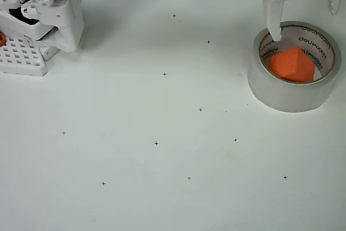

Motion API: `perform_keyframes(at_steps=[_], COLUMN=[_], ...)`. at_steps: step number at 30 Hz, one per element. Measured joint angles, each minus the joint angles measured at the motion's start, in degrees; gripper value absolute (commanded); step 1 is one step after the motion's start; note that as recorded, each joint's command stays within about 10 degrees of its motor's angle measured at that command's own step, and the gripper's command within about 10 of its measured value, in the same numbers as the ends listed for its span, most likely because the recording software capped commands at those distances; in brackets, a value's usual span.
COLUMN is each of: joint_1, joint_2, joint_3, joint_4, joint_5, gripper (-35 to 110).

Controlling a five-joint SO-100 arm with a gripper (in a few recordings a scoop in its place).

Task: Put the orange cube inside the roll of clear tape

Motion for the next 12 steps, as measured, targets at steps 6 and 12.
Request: perform_keyframes(at_steps=[6, 12], joint_1=[1.0, 1.4], joint_2=[0.0, 0.0], joint_3=[0.0, -0.8], joint_4=[0.7, 2.3], joint_5=[0.0, -0.1], gripper=[41, 41])
